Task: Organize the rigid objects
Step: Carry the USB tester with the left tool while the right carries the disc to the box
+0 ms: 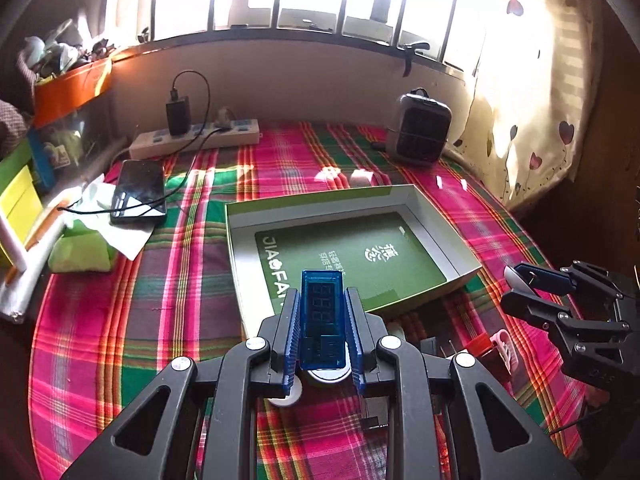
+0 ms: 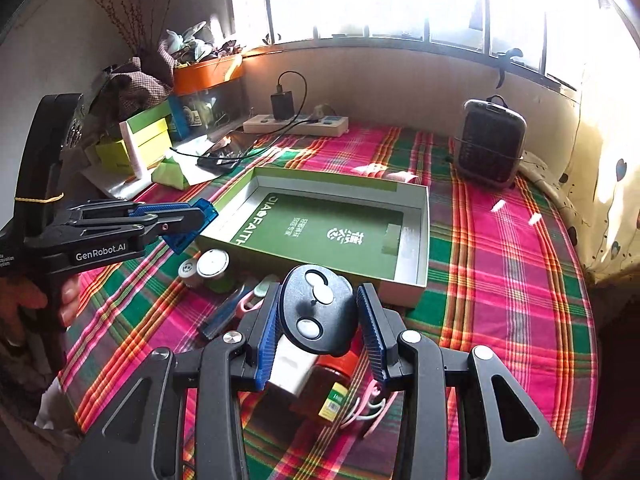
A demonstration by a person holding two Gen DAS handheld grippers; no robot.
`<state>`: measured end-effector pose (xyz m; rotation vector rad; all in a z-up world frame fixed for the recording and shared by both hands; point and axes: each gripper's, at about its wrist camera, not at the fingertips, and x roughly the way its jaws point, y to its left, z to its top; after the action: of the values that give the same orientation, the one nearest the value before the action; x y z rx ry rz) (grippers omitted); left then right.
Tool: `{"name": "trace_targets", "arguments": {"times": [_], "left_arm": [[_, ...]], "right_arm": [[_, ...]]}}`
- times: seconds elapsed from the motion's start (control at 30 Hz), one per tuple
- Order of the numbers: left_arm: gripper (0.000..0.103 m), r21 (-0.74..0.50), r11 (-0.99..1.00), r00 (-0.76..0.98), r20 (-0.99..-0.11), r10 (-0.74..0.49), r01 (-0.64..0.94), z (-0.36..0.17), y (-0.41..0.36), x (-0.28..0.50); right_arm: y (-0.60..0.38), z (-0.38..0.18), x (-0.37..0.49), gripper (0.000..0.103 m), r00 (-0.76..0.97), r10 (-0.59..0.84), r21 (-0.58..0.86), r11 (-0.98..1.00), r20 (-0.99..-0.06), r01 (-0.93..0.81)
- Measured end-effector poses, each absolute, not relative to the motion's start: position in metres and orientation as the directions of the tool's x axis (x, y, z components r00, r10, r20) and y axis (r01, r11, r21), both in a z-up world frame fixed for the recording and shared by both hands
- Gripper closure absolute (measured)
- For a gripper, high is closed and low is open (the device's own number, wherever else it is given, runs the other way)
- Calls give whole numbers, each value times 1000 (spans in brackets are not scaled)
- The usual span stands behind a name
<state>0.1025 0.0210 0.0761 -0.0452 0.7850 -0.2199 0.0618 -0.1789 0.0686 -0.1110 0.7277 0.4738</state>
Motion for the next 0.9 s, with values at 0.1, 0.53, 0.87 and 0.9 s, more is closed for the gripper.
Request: {"name": "trace_targets", "arguments": {"times": [0.1,0.53,0.87,0.9], "left_arm": [[82,-130,976,682,-699,-216,176,76,24,116],[82,-158,978,647,-733,-211,139,56,34,177],[82,-144,982,611,-769,-191,125,34,31,208],[82,-134,983,611,-770,-183,126,33,30,209]], "right_arm": [[-182,72,80,64,650,367,60,895,-665,-443],[-183,61,164,64,631,330,56,909,-702,-413],[-170,36,213,64,584,320,62,907,-746,-417],[-169,34,216,64,580,317,62,907,-750,-415]]}}
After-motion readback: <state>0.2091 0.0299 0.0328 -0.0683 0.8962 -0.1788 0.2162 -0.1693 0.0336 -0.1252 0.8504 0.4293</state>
